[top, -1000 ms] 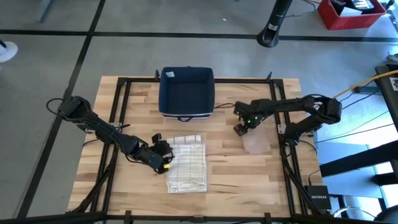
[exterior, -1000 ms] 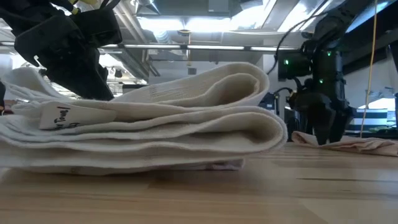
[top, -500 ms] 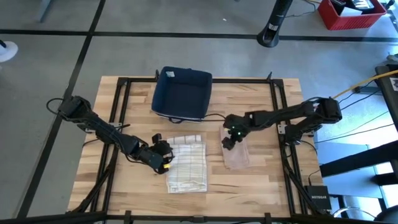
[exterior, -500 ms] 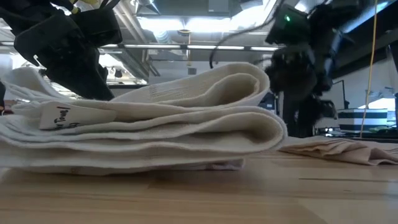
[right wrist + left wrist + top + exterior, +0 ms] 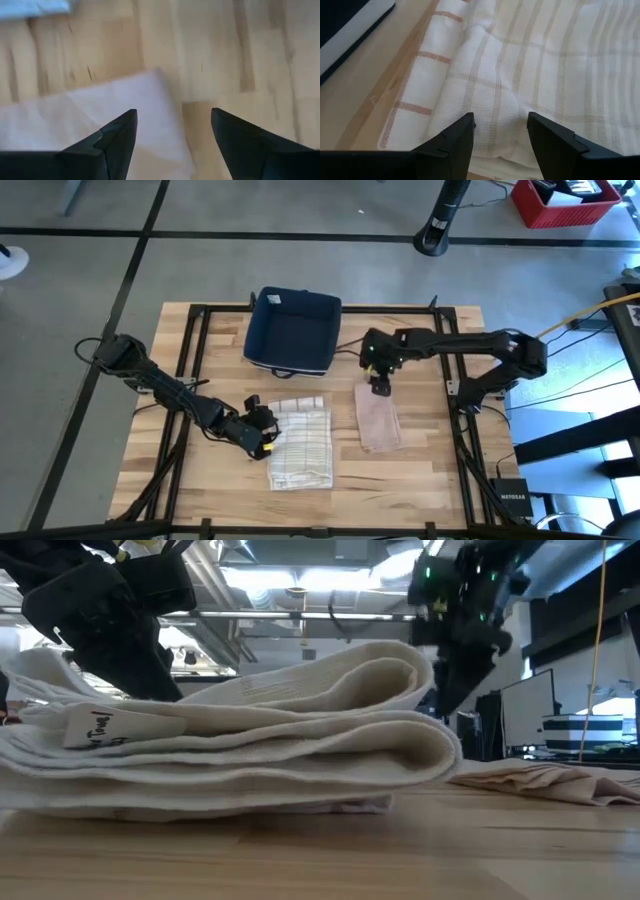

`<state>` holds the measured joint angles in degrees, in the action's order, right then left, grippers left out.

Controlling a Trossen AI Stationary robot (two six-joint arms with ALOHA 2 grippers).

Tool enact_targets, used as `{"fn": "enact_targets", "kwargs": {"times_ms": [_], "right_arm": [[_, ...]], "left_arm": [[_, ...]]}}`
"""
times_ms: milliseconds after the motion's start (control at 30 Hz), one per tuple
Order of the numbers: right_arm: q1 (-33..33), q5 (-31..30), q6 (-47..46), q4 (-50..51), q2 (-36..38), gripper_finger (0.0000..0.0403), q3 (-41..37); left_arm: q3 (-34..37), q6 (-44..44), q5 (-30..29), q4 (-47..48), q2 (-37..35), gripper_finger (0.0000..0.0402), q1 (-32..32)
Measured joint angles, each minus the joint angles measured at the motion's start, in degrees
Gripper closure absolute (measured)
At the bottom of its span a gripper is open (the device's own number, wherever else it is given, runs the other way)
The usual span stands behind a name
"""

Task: Fold towel
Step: Stack the pink towel on the gray pattern towel

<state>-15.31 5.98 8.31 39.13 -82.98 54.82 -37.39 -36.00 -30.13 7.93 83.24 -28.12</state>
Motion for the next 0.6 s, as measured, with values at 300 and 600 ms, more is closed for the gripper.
{"fn": "enact_targets", "kwargs": {"times_ms": [300,600], "right_arm": [[-8.9,11.0,9.6,-5.6,-5.8,0.0146,-7.4],[-9.2,17.9,11.7,-9.6,-12.0,0.0146,-8.3]], "left_arm": [[0.0,-1.5,0.5,0.0,0.0,0.0224,0.0],[0.0,-3.0,0.6,0.1,0.0,0.0224,0.0]]}}
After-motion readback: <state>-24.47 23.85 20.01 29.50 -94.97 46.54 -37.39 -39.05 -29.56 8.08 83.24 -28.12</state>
